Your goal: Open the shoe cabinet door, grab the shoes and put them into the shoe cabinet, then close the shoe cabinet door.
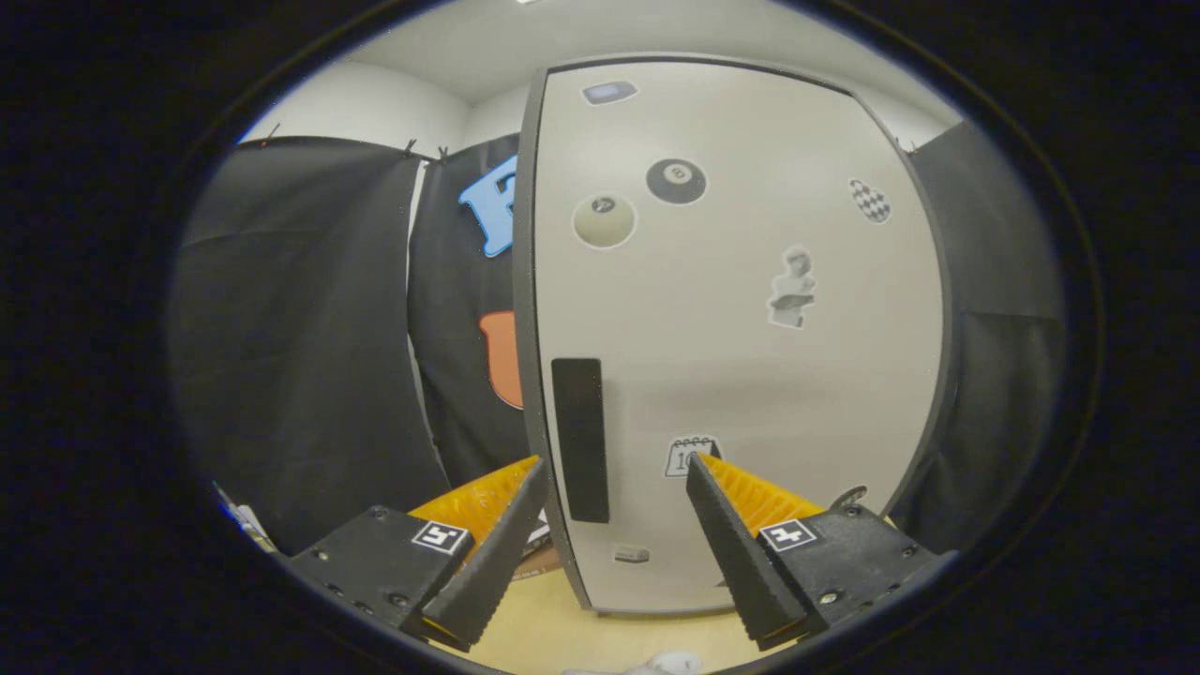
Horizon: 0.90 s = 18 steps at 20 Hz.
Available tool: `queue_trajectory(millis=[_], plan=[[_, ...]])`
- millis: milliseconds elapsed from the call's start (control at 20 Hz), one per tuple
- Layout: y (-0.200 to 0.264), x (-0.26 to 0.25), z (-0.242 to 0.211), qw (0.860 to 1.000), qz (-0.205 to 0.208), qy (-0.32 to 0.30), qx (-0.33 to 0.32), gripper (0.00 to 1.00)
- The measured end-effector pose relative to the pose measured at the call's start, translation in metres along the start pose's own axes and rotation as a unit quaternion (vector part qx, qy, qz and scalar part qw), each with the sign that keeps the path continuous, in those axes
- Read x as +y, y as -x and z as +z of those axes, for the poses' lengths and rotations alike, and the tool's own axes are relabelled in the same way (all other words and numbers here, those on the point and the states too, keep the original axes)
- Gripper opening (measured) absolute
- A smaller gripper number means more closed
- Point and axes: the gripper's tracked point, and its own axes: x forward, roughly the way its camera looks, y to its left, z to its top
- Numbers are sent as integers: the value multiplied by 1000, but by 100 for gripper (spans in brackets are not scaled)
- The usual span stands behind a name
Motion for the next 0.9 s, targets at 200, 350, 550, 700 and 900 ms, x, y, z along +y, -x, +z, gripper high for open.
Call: queue_trajectory(millis=[200, 350, 550, 700, 900], plan=[[-32, 9, -6, 1000, -3, -10, 12, 95], [-45, 12, -11, 1000, -6, -8, 20, 88], [-49, 10, -11, 1000, -20, -19, 14, 65], [-47, 12, -18, 999, -15, -14, 26, 42], [-46, 12, -18, 999, 7, -17, 36, 32]])
